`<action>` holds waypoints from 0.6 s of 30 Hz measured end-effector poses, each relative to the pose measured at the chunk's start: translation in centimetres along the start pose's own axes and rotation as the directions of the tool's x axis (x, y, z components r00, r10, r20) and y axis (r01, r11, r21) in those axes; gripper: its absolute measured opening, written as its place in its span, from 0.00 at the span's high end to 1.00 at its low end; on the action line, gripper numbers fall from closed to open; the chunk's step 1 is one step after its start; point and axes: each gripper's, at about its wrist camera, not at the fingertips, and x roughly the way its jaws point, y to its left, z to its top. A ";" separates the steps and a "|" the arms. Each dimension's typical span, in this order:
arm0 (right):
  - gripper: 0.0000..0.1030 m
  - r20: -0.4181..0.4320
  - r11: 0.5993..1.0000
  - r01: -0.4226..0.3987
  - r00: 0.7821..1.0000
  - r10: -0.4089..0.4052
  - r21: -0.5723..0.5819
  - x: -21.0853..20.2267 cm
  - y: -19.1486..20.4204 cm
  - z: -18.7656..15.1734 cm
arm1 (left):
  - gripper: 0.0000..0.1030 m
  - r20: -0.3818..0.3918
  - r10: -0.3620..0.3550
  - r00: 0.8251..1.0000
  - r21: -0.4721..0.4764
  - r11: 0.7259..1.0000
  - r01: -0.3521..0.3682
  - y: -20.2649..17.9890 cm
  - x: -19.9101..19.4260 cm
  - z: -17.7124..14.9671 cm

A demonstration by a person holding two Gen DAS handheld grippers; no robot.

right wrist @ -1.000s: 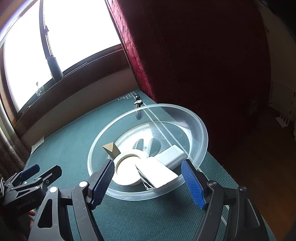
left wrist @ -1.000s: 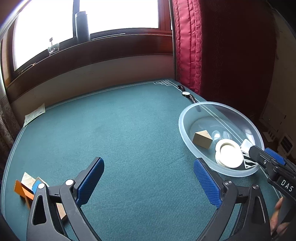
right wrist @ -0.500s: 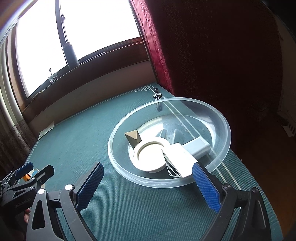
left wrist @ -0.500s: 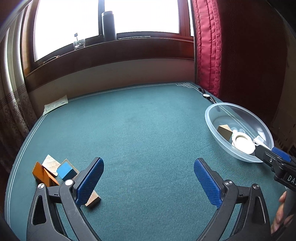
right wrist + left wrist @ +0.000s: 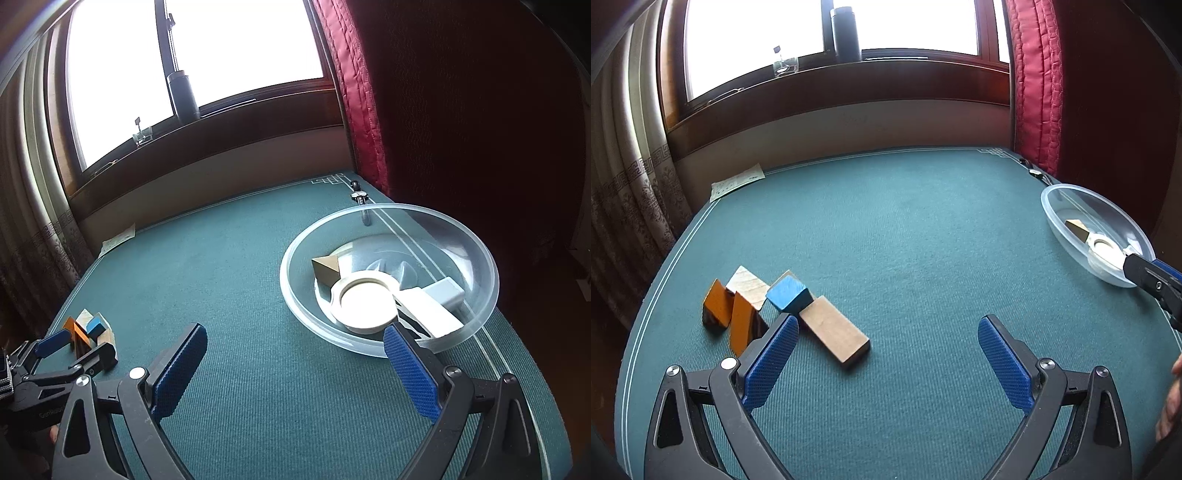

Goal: Organize rigid objects
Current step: 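Move both open grippers back toward the remaining blocks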

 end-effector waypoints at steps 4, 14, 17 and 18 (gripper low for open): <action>0.04 -0.014 0.999 -0.029 0.999 0.029 -0.026 0.2 1.5 -0.2 | 0.04 -0.016 0.017 1.000 -0.041 0.999 -0.017 1.9 -0.1 -0.9; 0.04 -0.082 0.990 -0.123 0.990 0.117 -0.072 1.5 5.4 -1.3 | 0.04 -0.019 0.061 0.998 -0.148 0.987 -0.064 7.4 -1.1 -2.2; 0.04 -0.101 0.984 -0.149 0.985 0.139 -0.097 1.8 6.7 -1.6 | 0.04 -0.029 0.079 0.996 -0.169 0.982 -0.083 8.7 -1.1 -2.6; 0.04 -0.106 0.982 -0.157 0.984 0.146 -0.108 1.9 7.2 -1.7 | 0.04 -0.031 0.085 0.996 -0.174 0.981 -0.089 9.1 -1.1 -2.8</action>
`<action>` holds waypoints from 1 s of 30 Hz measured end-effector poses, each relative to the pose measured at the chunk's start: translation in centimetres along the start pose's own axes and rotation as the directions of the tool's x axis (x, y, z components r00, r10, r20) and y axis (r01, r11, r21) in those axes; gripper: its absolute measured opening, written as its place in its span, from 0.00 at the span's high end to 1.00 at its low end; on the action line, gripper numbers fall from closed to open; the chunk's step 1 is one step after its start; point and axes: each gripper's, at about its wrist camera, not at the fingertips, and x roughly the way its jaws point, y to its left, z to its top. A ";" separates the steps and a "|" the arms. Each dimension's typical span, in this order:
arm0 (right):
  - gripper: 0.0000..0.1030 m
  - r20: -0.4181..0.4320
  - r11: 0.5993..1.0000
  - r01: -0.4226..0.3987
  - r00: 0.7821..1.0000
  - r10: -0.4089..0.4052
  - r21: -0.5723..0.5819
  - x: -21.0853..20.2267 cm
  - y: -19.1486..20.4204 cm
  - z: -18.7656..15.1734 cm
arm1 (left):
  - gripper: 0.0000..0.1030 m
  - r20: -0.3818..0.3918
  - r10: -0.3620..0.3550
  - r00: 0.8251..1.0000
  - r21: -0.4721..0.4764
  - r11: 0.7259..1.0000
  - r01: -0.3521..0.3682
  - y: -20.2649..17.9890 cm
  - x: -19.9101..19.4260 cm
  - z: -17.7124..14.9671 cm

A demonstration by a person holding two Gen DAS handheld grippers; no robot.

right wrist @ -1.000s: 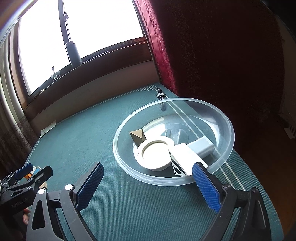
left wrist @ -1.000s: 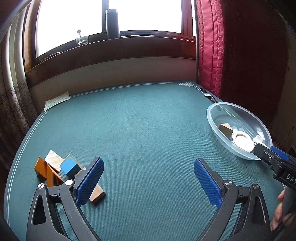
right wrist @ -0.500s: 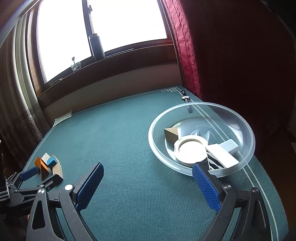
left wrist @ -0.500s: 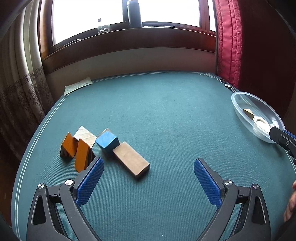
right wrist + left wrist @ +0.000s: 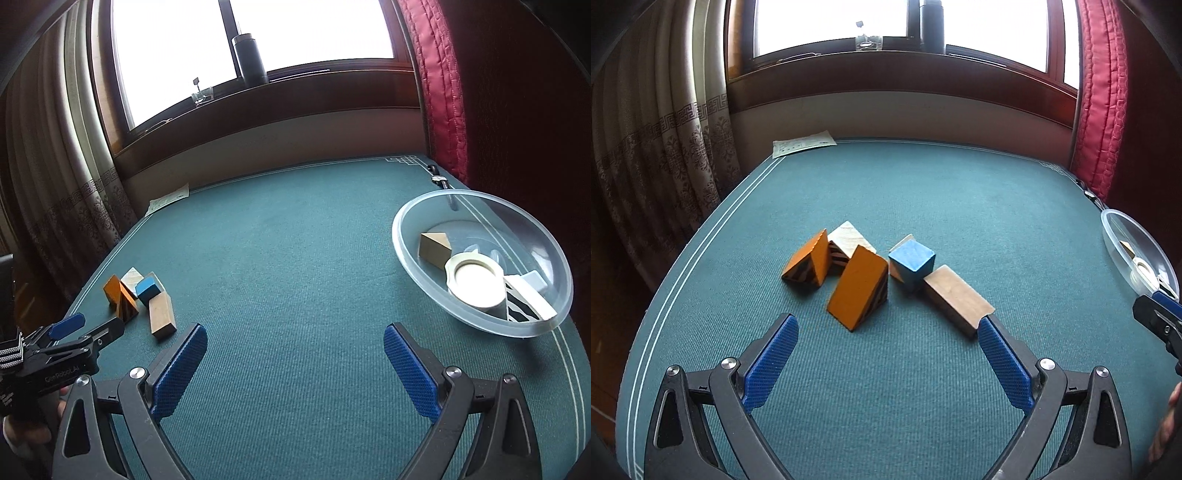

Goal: Organize rigid objects
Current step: 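Move both open grippers back toward the remaining blocks, then lower the right gripper onto the long light wood plank and grasp it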

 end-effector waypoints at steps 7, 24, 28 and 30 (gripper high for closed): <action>0.05 -0.043 0.996 -0.051 0.998 0.048 -0.077 1.3 3.2 -0.1 | 0.04 -0.008 0.031 0.999 -0.024 0.999 -0.031 2.0 0.5 -0.2; 0.05 -0.126 0.987 -0.115 0.987 0.100 -0.113 3.8 6.6 -0.8 | 0.09 -0.077 -0.027 0.997 -0.012 1.000 0.026 3.3 4.5 1.3; 0.05 -0.141 0.986 -0.119 0.985 0.102 -0.117 4.2 6.9 -0.9 | 0.09 -0.086 -0.036 0.996 -0.018 0.999 0.035 3.3 5.0 1.7; 0.05 -0.147 0.986 -0.121 0.984 0.103 -0.119 4.4 7.0 -1.0 | 0.13 -0.092 -0.035 0.995 -0.022 0.999 0.033 3.4 5.3 1.9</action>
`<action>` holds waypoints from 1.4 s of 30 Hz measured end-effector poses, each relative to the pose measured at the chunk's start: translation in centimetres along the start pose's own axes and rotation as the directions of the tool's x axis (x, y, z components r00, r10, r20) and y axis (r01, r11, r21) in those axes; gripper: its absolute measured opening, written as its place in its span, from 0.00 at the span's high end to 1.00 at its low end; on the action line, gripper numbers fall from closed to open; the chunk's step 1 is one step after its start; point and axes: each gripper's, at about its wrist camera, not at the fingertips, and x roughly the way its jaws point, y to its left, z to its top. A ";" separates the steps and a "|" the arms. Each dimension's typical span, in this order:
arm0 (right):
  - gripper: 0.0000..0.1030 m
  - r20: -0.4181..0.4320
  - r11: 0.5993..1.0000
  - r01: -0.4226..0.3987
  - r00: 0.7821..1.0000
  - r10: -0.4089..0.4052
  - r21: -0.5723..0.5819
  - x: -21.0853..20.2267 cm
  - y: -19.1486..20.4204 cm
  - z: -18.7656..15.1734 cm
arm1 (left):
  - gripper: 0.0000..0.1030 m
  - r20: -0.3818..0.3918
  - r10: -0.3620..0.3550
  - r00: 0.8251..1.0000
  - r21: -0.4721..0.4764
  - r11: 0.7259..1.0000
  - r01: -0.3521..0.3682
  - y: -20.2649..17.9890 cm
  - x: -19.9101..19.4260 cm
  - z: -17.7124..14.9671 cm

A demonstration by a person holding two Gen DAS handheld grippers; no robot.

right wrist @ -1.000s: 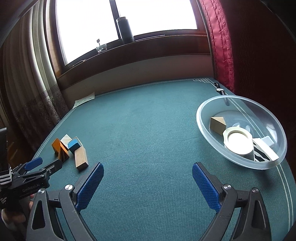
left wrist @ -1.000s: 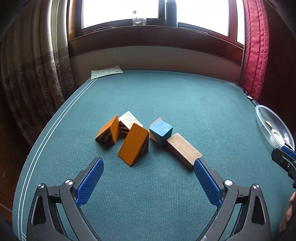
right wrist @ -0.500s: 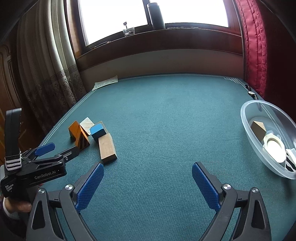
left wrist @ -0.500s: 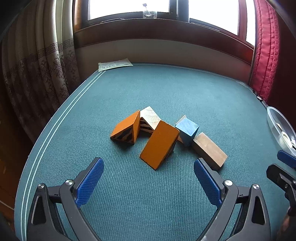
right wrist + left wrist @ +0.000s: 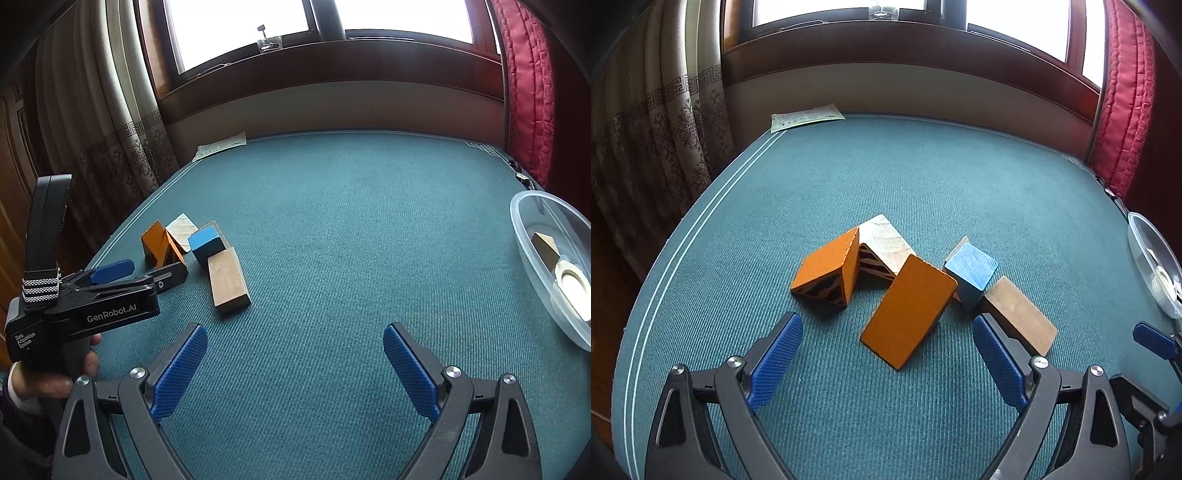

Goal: Organize rigid objects
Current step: 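Lower the right gripper onto the long light wood plank and grasp it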

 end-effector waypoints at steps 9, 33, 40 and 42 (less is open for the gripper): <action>0.05 -0.023 1.000 -0.002 1.000 0.002 -0.007 0.9 0.3 0.0 | 0.20 -0.027 -0.023 0.999 -0.031 0.999 0.022 0.7 0.7 0.2; 0.38 -0.091 0.985 -0.013 0.996 -0.003 -0.171 6.3 4.4 3.2 | 0.19 -0.016 -0.033 0.999 -0.080 0.996 0.032 2.1 0.2 -0.2; 0.43 -0.090 0.978 0.005 0.996 -0.024 -0.209 6.4 5.2 3.3 | 0.09 -0.021 -0.018 1.000 -0.091 0.996 0.016 2.4 0.3 -0.2; 0.48 -0.089 0.977 0.001 0.996 -0.021 -0.215 6.3 5.2 3.3 | 0.08 -0.022 -0.018 1.000 -0.097 0.995 0.016 2.5 0.3 -0.3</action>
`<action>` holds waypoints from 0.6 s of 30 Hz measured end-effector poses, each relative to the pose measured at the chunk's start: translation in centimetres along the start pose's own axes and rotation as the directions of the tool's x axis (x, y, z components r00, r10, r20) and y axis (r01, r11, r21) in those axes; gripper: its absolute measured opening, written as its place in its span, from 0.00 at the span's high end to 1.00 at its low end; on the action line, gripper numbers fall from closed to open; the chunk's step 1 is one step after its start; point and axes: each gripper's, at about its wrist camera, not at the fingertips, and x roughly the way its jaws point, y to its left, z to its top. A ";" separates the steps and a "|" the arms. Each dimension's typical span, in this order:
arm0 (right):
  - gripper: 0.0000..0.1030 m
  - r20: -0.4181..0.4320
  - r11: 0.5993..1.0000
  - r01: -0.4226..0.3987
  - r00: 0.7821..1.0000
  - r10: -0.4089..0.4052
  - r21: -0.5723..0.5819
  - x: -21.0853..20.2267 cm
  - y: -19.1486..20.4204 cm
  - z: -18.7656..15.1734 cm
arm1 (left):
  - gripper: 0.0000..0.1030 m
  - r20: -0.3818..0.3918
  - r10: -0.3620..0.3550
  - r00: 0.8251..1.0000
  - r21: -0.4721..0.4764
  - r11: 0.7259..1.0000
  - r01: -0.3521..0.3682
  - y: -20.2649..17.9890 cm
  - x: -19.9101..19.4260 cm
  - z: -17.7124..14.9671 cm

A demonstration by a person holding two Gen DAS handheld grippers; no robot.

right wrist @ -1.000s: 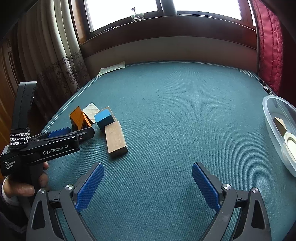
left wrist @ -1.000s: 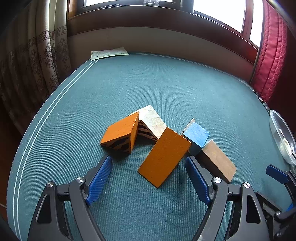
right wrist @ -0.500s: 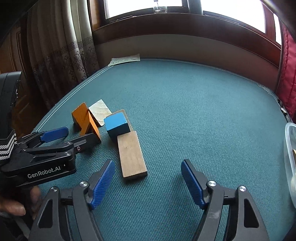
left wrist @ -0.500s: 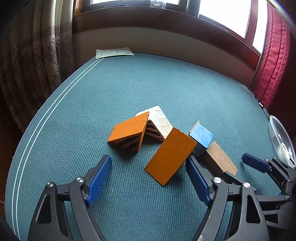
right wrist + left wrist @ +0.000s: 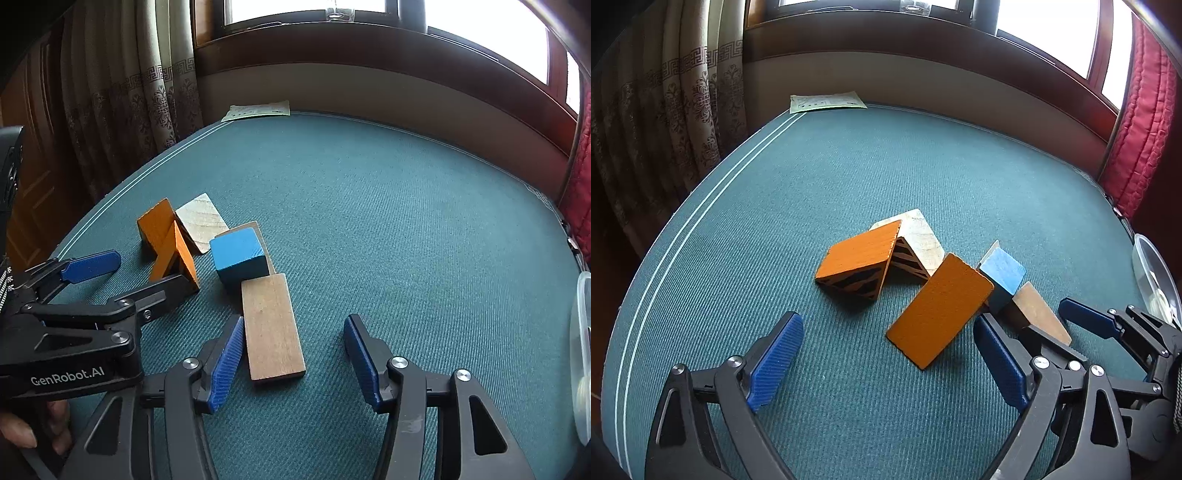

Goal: Organize rigid objects
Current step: 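Lower the right gripper onto the long light wood plank and grasp it, then lift the wood plank with the right gripper while the left gripper grasps the orange triangular block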

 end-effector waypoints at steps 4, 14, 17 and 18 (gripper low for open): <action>0.61 0.004 1.000 -0.009 1.000 0.009 -0.025 -0.2 0.3 -0.1 | 0.08 -0.001 0.004 1.000 0.003 1.000 -0.004 0.0 0.0 0.0; 0.70 0.006 0.999 -0.032 0.999 0.031 0.040 -0.9 -1.2 -0.9 | 0.08 -0.003 0.011 1.000 0.011 1.000 -0.011 -0.3 0.0 0.0; 0.70 0.006 0.998 -0.028 1.000 0.027 0.055 -1.3 -1.6 -1.2 | 0.08 -0.003 0.005 1.000 0.017 1.000 -0.005 -0.5 0.1 0.0; 0.70 0.006 0.998 -0.026 1.000 0.026 0.058 -1.4 -1.7 -1.3 | 0.08 -0.004 0.004 1.000 0.019 1.000 -0.004 -0.6 0.1 0.0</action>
